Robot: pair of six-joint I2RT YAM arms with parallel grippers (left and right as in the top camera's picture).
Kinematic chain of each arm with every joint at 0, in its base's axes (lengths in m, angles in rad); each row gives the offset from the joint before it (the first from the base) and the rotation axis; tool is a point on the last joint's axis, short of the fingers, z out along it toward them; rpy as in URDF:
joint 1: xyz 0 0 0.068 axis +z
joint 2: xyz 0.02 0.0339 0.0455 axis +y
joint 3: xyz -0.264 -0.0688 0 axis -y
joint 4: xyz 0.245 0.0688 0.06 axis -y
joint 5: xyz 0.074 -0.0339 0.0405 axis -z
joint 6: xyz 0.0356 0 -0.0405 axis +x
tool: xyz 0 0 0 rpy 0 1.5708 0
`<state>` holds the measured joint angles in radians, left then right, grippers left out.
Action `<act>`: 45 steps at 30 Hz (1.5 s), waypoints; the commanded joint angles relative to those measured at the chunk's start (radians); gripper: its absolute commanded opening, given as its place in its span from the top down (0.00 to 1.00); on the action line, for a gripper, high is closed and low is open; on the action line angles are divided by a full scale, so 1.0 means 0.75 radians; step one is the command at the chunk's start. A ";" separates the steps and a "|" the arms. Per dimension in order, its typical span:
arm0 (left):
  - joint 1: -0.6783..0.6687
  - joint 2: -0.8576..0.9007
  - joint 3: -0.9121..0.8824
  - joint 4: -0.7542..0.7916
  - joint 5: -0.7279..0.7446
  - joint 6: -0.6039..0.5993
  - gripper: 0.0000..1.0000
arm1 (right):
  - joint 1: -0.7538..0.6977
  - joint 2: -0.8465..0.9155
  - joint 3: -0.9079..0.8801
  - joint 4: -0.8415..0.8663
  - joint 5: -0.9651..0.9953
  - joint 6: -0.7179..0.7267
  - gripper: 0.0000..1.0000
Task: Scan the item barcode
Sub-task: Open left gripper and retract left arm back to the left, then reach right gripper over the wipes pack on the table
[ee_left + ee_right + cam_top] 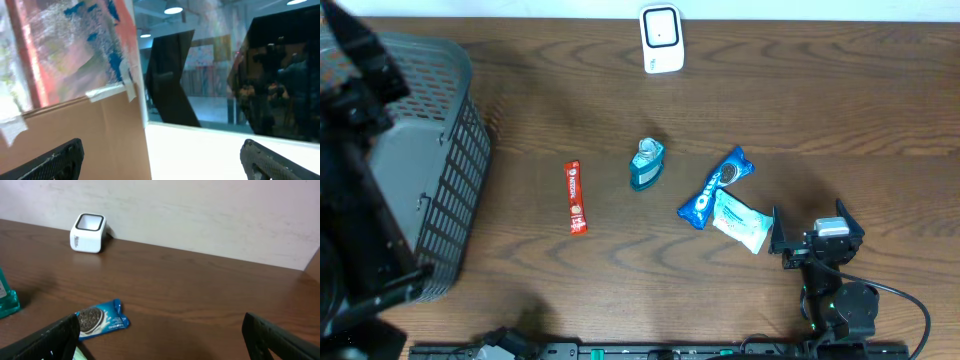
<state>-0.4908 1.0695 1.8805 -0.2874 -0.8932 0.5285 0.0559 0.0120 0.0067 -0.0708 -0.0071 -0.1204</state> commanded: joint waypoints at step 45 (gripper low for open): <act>0.743 -0.791 -0.784 -0.071 0.552 -0.498 0.00 | -0.003 1.536 1.772 -1.221 -0.553 0.150 0.01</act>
<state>0.0528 0.4808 1.2968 -0.3550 -0.5159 0.1829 0.0559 1.0569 1.2018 -0.9260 -0.4137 0.0383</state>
